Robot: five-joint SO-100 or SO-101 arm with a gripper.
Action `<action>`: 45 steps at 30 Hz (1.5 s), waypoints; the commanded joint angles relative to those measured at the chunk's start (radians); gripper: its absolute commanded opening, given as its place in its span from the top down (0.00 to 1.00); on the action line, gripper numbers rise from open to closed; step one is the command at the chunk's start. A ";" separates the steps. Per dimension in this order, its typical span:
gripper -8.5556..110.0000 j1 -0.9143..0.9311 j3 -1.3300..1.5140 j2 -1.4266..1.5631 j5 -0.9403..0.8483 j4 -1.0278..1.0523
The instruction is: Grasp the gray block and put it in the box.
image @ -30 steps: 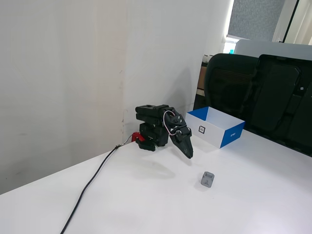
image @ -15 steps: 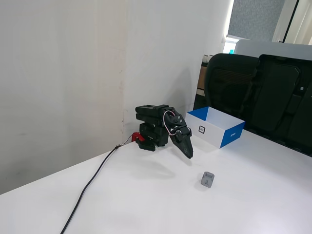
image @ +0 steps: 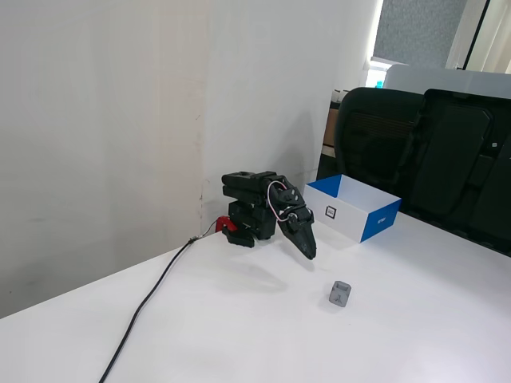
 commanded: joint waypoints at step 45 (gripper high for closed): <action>0.89 0.061 -0.087 -0.057 -0.126 0.133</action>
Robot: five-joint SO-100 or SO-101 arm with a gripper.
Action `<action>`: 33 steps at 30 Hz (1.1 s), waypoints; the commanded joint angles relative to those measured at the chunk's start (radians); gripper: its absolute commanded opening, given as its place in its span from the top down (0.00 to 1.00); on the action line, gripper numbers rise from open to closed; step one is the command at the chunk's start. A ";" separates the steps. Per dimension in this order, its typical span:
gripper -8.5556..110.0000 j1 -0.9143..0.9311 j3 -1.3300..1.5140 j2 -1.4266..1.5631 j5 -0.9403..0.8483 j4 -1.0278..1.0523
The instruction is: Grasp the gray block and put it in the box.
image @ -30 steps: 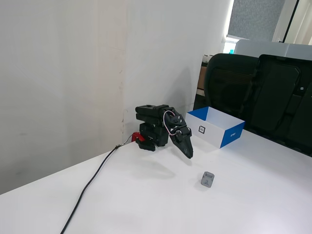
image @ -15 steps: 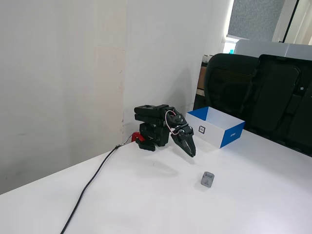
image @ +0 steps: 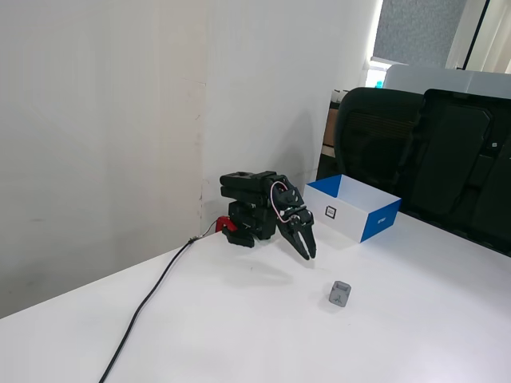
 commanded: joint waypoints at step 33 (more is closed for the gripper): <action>0.89 -0.146 -0.974 -1.266 -0.348 0.003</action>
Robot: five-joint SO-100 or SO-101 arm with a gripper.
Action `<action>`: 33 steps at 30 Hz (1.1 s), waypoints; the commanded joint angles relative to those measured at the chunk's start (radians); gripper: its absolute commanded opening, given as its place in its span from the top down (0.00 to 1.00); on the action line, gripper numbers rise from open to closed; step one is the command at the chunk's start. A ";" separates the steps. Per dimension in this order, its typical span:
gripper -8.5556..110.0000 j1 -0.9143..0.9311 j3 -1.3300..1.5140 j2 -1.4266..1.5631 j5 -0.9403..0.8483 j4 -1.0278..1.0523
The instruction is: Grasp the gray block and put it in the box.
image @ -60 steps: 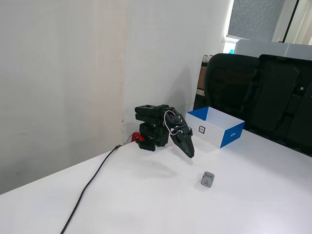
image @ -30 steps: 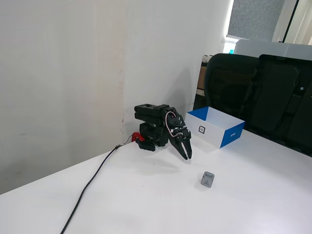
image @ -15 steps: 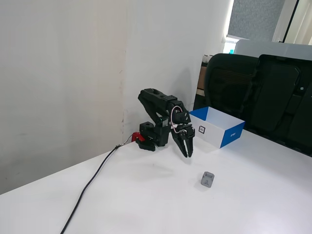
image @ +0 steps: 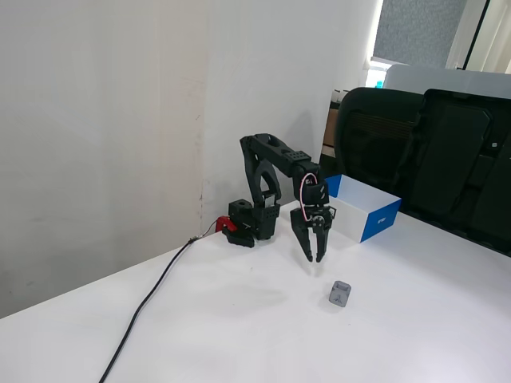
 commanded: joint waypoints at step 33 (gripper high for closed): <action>0.73 0.025 -0.353 -0.379 -0.006 -0.049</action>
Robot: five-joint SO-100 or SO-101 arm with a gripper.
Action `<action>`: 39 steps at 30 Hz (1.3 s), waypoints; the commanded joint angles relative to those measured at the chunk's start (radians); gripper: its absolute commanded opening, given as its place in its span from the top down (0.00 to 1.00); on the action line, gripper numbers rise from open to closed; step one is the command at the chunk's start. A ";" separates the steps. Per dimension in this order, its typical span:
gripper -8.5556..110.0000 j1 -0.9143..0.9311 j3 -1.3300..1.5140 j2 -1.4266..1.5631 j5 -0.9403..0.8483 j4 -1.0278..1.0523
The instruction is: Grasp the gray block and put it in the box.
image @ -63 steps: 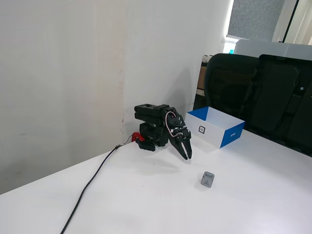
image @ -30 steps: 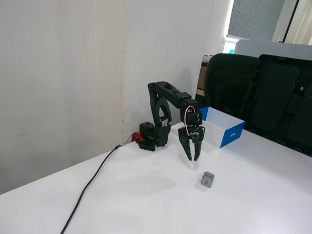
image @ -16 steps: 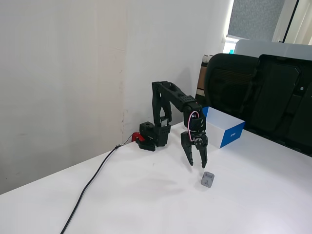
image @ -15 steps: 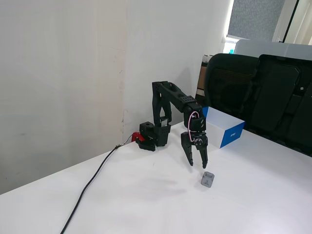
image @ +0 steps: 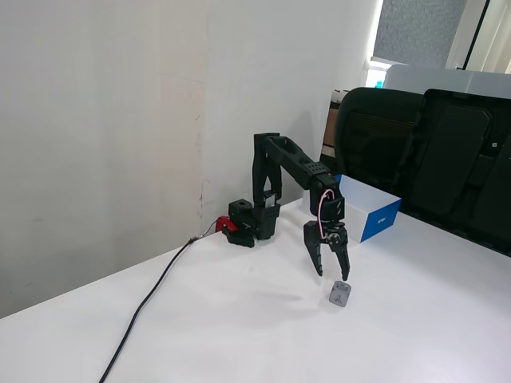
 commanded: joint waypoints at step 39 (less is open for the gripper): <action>0.70 0.034 -0.239 -0.262 0.066 -0.017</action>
